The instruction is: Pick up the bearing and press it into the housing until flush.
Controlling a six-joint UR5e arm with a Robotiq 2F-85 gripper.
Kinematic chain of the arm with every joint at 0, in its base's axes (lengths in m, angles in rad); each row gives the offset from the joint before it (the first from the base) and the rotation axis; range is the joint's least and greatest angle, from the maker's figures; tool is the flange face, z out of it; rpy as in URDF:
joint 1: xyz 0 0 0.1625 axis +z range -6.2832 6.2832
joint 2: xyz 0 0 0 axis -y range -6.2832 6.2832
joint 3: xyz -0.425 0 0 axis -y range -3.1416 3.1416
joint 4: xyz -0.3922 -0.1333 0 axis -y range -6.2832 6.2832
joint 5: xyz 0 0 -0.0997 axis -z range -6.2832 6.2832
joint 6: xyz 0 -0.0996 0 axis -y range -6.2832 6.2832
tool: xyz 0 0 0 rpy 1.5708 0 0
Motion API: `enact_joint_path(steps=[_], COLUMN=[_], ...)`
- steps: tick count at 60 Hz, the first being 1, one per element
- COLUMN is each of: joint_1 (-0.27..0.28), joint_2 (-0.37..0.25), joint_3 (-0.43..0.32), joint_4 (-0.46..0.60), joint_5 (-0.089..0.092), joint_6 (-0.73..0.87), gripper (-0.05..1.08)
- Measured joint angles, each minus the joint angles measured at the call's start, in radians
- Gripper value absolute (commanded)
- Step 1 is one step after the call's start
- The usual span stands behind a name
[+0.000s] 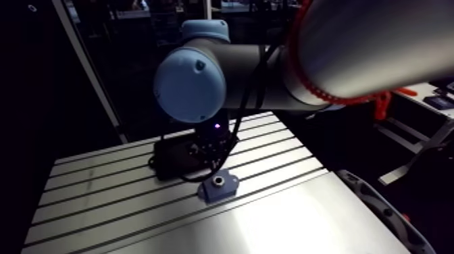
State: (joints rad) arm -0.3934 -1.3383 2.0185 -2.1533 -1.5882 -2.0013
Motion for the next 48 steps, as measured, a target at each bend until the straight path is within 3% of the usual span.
enact_joint_path(steps=[48], joint_1=[-0.015], joint_2=[0.009], joint_3=[0.036], joint_4=[-0.034], joint_5=[0.0], joint_6=[-0.05], gripper=[1.08])
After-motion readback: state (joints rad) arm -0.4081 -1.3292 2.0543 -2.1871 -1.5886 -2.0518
